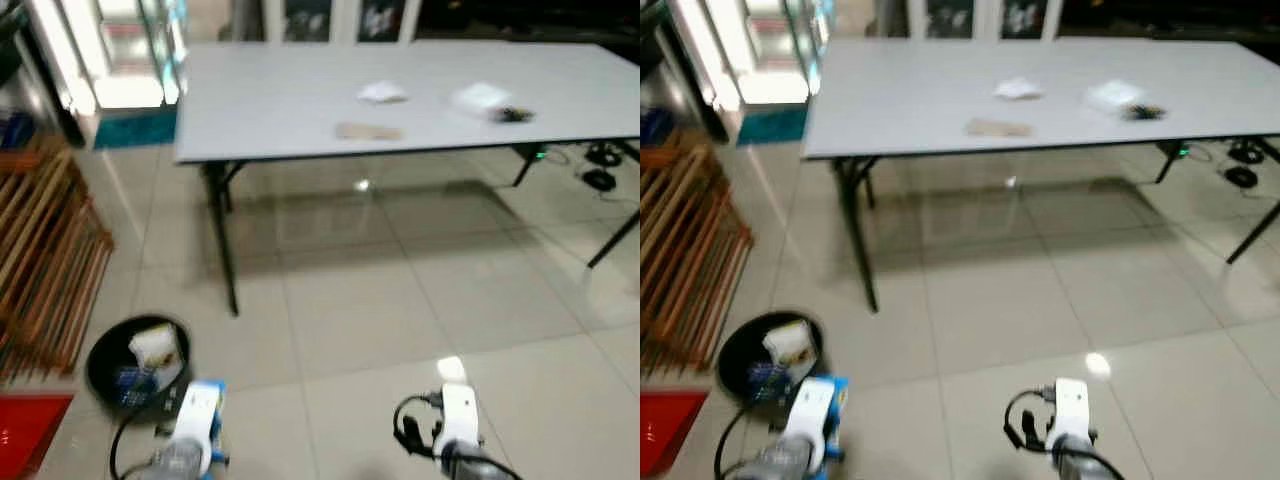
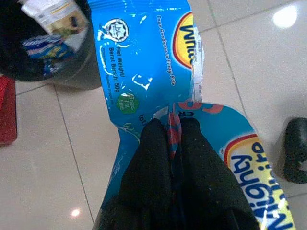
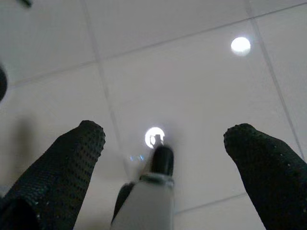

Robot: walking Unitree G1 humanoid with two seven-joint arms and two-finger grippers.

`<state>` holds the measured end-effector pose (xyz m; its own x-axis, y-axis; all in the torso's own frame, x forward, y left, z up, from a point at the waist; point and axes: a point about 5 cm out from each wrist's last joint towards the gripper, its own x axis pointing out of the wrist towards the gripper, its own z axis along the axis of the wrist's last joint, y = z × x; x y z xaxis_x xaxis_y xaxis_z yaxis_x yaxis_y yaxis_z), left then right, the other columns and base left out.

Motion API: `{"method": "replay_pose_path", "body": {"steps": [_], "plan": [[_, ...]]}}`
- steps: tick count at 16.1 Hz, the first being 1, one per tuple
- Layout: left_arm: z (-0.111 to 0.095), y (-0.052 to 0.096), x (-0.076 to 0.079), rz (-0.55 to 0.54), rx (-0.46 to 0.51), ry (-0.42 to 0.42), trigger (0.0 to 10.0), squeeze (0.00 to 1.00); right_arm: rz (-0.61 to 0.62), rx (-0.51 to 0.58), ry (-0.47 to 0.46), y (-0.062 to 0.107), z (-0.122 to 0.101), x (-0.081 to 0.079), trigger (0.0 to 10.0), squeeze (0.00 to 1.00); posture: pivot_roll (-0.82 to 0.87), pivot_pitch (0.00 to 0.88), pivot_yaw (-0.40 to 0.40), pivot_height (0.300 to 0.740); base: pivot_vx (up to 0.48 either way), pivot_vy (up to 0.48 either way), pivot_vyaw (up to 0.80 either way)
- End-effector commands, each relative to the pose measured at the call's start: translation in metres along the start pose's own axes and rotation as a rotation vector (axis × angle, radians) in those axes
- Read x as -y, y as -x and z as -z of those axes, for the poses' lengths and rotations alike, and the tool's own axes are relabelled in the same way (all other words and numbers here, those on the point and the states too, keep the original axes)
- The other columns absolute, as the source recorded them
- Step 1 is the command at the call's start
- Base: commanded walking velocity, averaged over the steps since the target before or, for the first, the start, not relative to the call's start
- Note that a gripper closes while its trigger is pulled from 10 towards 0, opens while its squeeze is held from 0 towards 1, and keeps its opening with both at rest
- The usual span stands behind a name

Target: Picking trash to rubbish bin

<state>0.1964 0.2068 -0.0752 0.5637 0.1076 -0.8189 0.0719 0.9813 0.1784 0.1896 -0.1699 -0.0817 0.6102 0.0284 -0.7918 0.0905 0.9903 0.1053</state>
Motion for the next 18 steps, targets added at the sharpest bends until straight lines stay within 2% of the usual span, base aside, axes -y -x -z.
{"method": "replay_pose_path", "body": {"steps": [1,4,6,7,15,18], "plan": [[0.0038,0.0006,-0.0051,-0.014,-0.013,-0.009,10.0,0.0,-0.004,0.024,-0.001,-0.0009,-0.006,-0.0014,10.0,0.0,-0.01,0.039,-0.064,0.74,0.0,0.409,0.0],[0.0029,0.0005,-0.0059,-0.018,-0.01,-0.008,10.0,0.0,-0.009,0.029,0.021,-0.001,-0.0066,-0.0016,10.0,0.0,-0.01,0.052,-0.065,0.74,0.0,0.407,0.0],[0.0017,0.0004,-0.0067,-0.021,-0.006,-0.001,10.0,0.0,0.007,0.024,0.016,-0.0007,-0.0055,0.0007,10.0,0.0,-0.01,0.057,-0.066,0.74,0.0,0.399,0.8],[0.0011,0.0004,-0.0071,-0.023,-0.005,0.001,10.0,0.0,0.015,0.021,-0.012,-0.0005,-0.0045,0.0018,10.0,0.0,-0.01,0.062,-0.066,0.74,0.0,0.405,0.0],[-0.0021,0.0,-0.0069,-0.023,0.005,0.009,10.0,0.0,0.009,0.021,-0.005,-0.0007,-0.0052,0.0018,10.0,0.0,-0.01,0.076,-0.068,0.74,0.0,0.349,0.0],[-0.0032,-0.0001,-0.0065,-0.021,0.012,0.009,10.0,0.0,0.007,0.021,-0.007,-0.0006,-0.0047,0.0016,10.0,0.0,-0.01,0.076,-0.067,0.74,0.0,0.092,0.0]]}}
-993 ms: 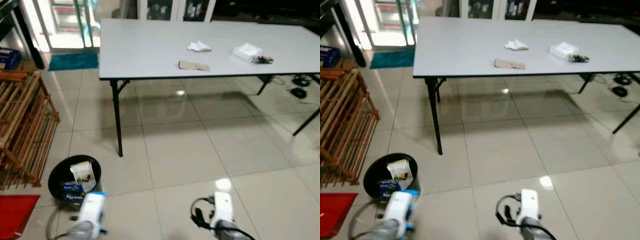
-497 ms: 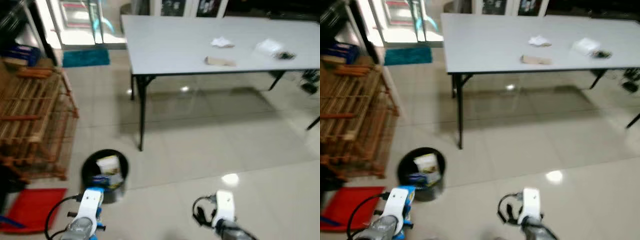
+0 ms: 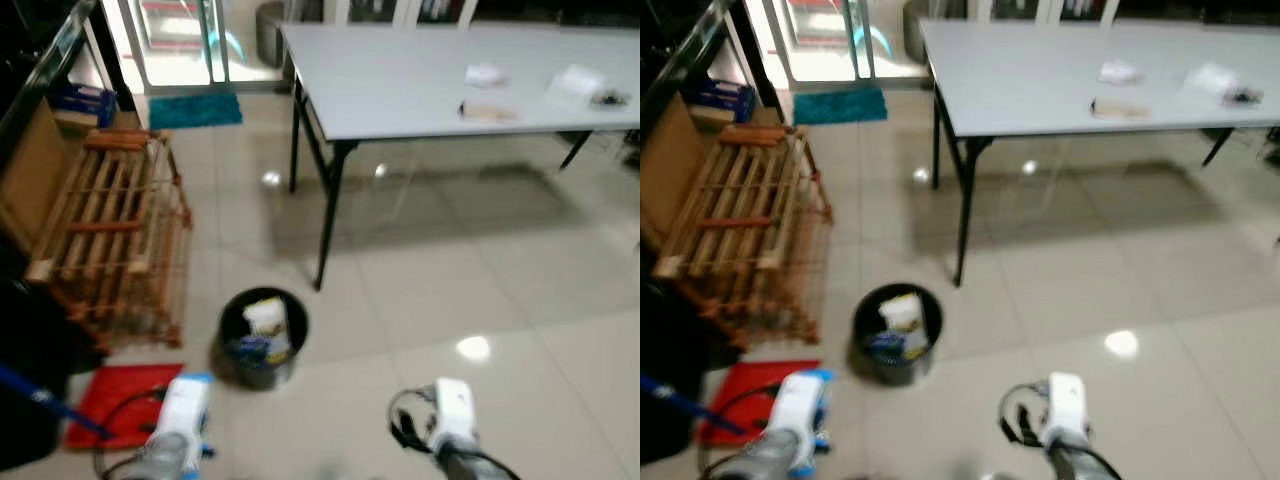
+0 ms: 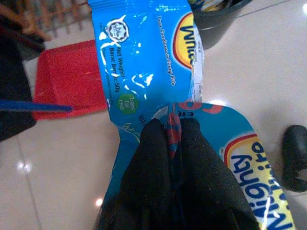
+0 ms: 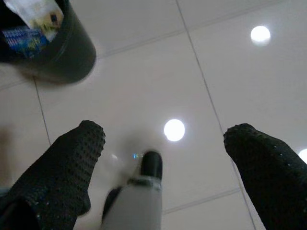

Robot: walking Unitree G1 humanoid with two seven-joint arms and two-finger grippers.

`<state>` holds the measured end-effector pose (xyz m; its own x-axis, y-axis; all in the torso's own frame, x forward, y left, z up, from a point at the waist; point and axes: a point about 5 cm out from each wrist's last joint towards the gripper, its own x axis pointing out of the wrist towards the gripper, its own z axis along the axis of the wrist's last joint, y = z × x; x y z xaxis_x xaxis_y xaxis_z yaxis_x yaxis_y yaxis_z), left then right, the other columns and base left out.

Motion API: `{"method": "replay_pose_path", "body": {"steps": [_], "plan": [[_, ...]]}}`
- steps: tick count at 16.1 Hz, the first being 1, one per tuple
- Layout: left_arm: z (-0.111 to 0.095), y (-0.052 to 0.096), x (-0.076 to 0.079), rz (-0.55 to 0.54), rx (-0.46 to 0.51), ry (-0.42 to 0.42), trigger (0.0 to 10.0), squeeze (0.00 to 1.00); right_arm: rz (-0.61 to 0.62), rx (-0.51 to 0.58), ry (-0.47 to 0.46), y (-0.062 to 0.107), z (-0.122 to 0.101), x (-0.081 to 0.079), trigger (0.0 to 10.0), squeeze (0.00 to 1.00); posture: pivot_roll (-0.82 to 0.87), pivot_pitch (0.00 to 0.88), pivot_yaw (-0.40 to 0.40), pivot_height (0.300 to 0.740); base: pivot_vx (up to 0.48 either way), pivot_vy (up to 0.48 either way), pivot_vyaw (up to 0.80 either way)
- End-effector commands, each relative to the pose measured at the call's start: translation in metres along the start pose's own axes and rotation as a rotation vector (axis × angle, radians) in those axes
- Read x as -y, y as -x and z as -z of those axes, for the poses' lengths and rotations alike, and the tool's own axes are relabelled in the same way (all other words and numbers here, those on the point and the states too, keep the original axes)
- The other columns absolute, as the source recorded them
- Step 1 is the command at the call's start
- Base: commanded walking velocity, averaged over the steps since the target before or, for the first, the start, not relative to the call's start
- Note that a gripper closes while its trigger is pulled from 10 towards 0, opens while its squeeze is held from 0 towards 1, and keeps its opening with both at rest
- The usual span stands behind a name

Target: Picking trash to rubbish bin

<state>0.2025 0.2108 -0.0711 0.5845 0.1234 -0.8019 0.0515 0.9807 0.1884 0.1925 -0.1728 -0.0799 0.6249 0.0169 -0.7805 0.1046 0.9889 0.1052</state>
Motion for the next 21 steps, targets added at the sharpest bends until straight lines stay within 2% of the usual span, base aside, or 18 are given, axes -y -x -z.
{"method": "replay_pose_path", "body": {"steps": [1,11,17,21], "plan": [[0.002,0.0,-0.001,0.002,-0.006,-0.003,10.0,0.0,-0.002,0.001,0.003,0.0,-0.001,-0.001,10.0,0.0,-0.01,0.077,-0.067,0.74,0.0,0.0,0.0],[-0.012,-0.001,0.001,0.001,0.044,0.029,10.0,0.0,-0.007,0.007,0.002,-0.001,-0.002,-0.002,10.0,0.0,-0.02,0.078,-0.065,0.74,0.0,0.0,0.0],[-0.009,-0.001,0.002,0.002,0.03,0.022,10.0,0.0,-0.008,0.002,-0.001,-0.001,-0.001,-0.003,10.0,0.0,-0.01,0.081,-0.064,0.74,0.0,0.397,0.0],[-0.01,-0.001,0.001,0.003,0.037,0.011,10.0,0.0,-0.012,0.003,-0.004,-0.001,-0.002,-0.005,10.0,0.0,-0.01,0.083,-0.062,0.74,0.0,0.0,0.0]]}}
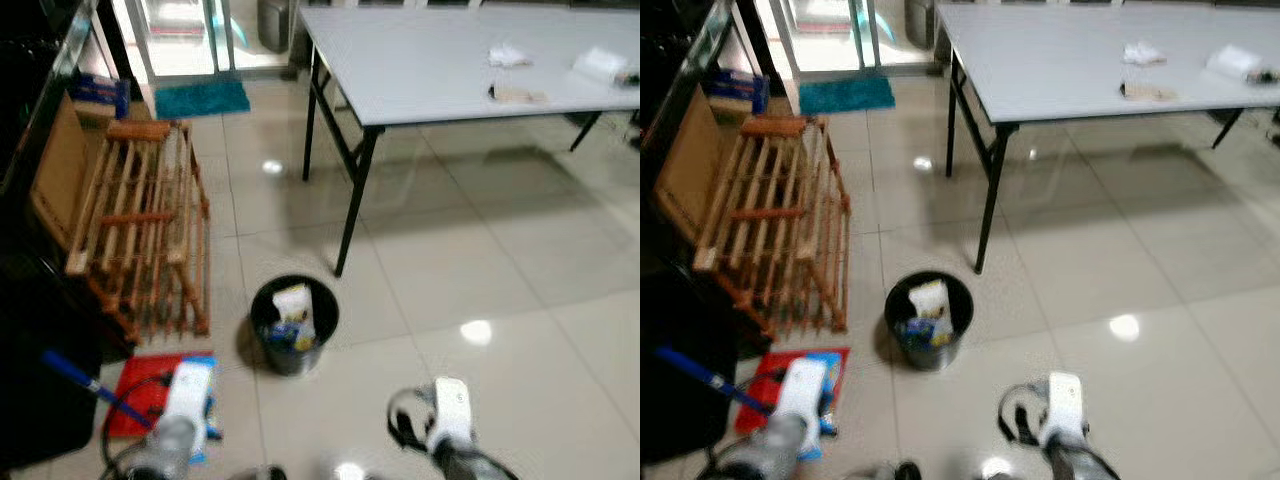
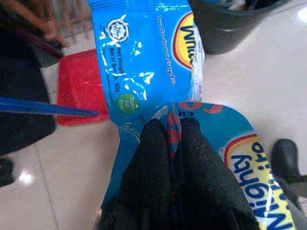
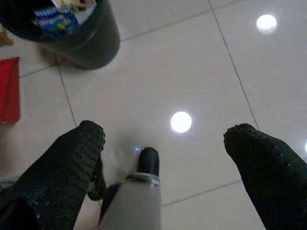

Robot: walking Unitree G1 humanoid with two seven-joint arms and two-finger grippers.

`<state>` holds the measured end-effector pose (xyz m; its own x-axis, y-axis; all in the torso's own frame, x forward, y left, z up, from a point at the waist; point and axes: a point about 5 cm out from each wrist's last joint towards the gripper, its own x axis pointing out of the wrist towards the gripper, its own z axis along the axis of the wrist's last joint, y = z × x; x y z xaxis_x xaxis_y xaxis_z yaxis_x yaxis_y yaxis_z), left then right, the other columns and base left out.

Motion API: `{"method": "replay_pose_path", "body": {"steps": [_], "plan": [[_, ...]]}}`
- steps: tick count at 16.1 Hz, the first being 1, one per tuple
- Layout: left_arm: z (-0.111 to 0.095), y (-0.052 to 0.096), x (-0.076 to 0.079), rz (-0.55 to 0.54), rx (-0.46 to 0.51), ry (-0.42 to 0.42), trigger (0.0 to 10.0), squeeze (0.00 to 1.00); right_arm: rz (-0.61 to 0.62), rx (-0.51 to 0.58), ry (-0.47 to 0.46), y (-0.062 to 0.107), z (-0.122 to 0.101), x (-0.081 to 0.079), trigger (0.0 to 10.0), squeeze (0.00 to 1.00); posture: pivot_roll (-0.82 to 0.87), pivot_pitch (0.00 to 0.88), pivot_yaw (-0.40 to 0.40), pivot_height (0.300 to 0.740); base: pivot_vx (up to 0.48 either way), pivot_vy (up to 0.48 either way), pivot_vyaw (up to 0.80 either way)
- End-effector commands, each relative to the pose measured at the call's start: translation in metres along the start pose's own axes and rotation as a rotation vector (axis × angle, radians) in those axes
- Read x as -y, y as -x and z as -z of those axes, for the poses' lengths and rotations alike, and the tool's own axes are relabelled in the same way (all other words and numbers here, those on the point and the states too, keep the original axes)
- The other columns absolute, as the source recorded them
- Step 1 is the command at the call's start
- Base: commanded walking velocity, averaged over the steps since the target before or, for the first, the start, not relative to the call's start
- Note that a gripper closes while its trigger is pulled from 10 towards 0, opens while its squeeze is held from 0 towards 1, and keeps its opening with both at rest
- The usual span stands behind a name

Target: Picking trash to rubbish bin

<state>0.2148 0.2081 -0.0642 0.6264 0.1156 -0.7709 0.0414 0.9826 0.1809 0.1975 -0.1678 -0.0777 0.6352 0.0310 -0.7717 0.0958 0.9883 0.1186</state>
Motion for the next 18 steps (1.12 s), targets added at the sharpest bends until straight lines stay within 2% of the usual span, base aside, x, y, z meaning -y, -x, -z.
{"method": "replay_pose_path", "body": {"steps": [1,18], "plan": [[0.004,0.0,0.0,0.002,-0.014,0.003,10.0,0.0,0.004,-0.008,-0.004,0.001,0.002,0.001,10.0,0.0,-0.01,0.083,-0.062,0.74,0.0,0.0,0.0],[-0.016,-0.002,0.008,0.035,0.046,-0.015,10.0,0.0,0.003,-0.012,-0.015,0.001,0.005,0.002,10.0,0.0,-0.02,0.086,-0.059,0.74,0.017,0.0,0.0]]}}
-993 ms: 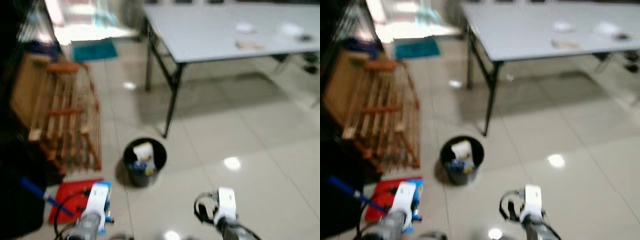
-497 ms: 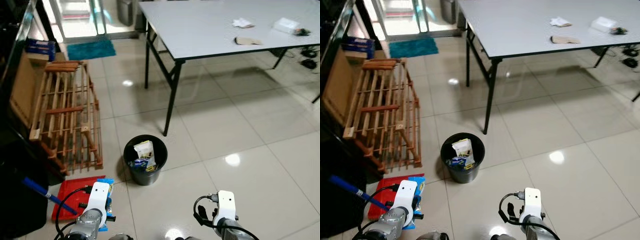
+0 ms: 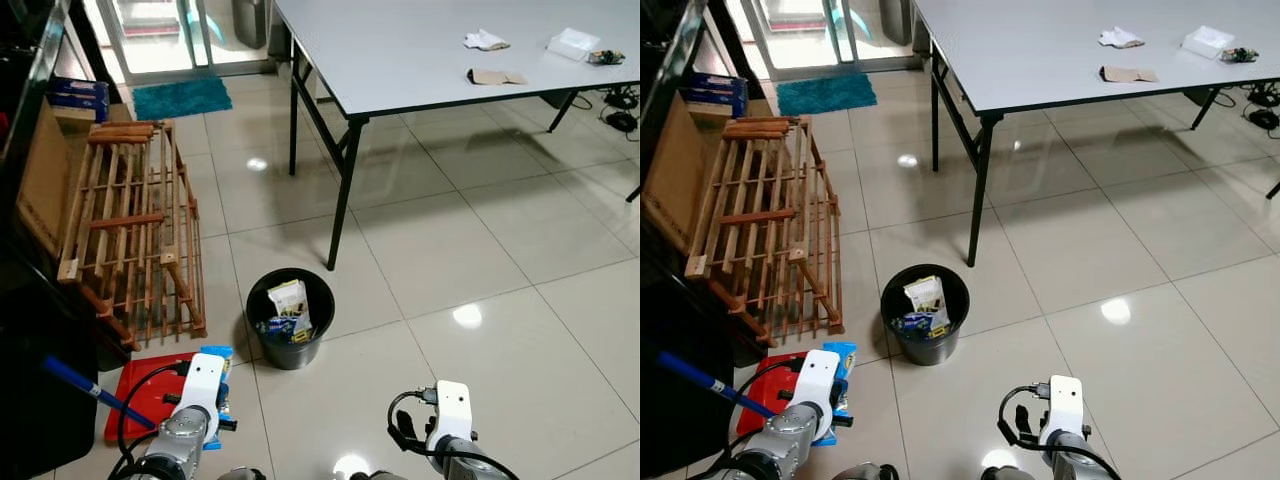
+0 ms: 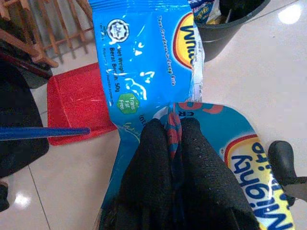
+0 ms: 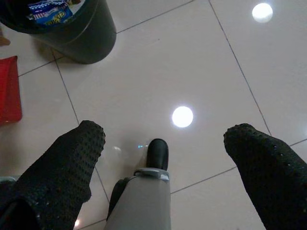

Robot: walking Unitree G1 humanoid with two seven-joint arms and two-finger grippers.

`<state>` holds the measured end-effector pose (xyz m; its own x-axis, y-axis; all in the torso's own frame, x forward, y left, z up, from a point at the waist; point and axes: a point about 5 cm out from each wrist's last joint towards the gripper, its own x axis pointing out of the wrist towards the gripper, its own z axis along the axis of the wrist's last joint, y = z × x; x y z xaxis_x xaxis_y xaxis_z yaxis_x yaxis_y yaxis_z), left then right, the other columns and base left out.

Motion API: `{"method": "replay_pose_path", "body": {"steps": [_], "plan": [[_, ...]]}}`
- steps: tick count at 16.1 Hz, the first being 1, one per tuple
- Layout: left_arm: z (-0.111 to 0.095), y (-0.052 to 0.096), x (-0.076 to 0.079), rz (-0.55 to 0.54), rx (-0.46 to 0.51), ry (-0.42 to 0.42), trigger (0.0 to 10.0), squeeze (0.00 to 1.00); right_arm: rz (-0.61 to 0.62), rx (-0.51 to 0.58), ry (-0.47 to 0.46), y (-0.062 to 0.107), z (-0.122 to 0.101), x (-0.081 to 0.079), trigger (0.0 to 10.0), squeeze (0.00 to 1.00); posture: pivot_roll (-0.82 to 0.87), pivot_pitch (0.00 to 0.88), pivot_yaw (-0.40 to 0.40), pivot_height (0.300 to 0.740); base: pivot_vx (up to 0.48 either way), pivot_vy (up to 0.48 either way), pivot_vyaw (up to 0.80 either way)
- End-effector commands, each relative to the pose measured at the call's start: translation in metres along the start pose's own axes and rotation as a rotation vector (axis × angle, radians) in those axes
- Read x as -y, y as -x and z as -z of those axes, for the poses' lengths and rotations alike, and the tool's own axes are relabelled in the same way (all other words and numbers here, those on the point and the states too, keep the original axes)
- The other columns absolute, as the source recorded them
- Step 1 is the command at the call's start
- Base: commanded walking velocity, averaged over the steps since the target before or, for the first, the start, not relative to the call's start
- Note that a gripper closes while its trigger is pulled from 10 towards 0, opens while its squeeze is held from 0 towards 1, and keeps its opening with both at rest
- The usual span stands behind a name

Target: Picking trash to rubbish bin

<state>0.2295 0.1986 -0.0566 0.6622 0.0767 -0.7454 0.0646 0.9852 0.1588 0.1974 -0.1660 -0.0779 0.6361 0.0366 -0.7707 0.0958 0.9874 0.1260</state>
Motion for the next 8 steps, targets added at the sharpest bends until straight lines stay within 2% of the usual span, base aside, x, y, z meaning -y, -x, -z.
{"method": "replay_pose_path", "body": {"steps": [1,8], "plan": [[0.0016,0.0002,0.0015,0.004,-0.003,-0.012,10.0,0.0,0.009,-0.012,-0.011,0.0012,0.0038,0.0038,10.0,0.0,-0.02,0.086,-0.059,0.74,0.3,0.0,0.0],[0.0031,0.0003,0.0012,0.003,-0.011,-0.013,10.0,0.0,0.005,-0.006,0.011,0.0007,0.0016,0.0032,10.0,0.0,-0.02,0.085,-0.061,0.74,0.316,0.0,0.0]]}}
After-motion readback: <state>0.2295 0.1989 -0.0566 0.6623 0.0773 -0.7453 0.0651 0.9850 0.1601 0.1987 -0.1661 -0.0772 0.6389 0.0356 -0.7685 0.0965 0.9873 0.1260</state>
